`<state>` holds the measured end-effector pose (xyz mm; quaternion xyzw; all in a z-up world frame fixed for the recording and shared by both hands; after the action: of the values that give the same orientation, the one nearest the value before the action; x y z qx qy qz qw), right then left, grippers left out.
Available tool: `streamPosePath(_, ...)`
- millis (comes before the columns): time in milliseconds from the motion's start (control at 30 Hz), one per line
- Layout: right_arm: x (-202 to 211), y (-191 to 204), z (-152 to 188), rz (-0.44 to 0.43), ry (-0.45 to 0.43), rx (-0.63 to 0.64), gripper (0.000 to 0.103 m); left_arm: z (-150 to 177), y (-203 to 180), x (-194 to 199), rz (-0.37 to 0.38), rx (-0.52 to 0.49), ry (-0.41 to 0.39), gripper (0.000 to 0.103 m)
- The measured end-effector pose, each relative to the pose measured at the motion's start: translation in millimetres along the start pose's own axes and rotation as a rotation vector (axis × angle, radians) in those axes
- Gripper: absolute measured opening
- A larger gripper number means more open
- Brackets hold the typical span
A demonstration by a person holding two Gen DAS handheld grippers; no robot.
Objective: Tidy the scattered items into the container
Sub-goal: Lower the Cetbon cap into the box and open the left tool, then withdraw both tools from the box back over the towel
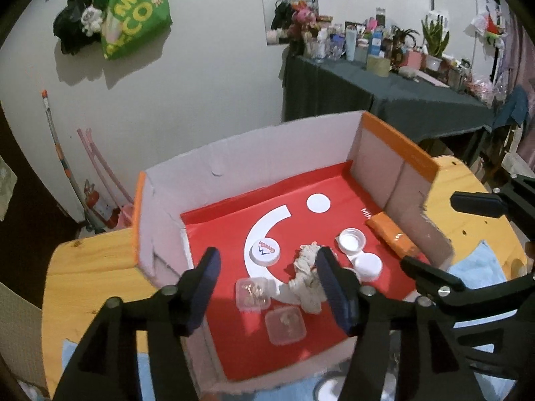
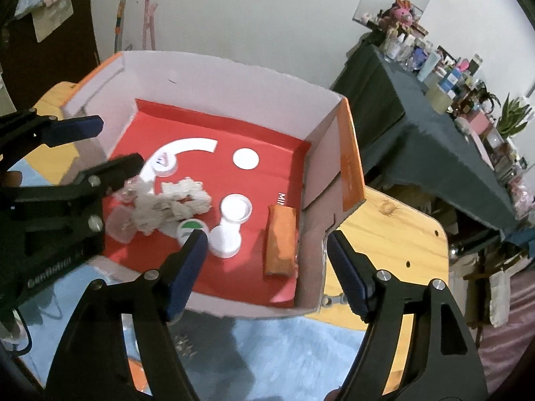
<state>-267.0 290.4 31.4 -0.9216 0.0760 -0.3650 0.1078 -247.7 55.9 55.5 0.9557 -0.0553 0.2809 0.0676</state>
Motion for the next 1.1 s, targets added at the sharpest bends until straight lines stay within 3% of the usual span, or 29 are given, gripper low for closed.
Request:
streamPosePath(167,26.1,10.3,5.8,-0.005,-0.037,-0.007,0.079,4.8,-1.2,35.0,-0.007,-0.020,-0.041,0.065)
streamPosePath(400,49.6,23.1,24.2,-0.021,-0.060,-0.017,0.082,24.0,4.4,70.1,0.006,-0.014,-0.065,0.081)
streamPosePath(533,58.4,31.1,40.4,-0.029,-0.059,-0.023,0.082,40.3,7.9,82.1,0.010,-0.015,-0.060,0.082)
streamPosePath(1100,39.7,44.8,100.9,-0.065,0.017,-0.090,0.082,128.2,-12.9,85.5,0.187,-0.049,0.074,0.082)
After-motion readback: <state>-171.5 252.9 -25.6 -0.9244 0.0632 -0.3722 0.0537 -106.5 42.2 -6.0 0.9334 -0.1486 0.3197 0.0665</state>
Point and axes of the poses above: each gripper's, at about its wrist camera, not at the fingertips, and x roughly against the way its jaws point, y to its left, z to its underside, the point moved 4 cm from there along -x, roughly the way its jaws point, and after that the axes turned 15 degrees about -y, right-handed, at the moved point
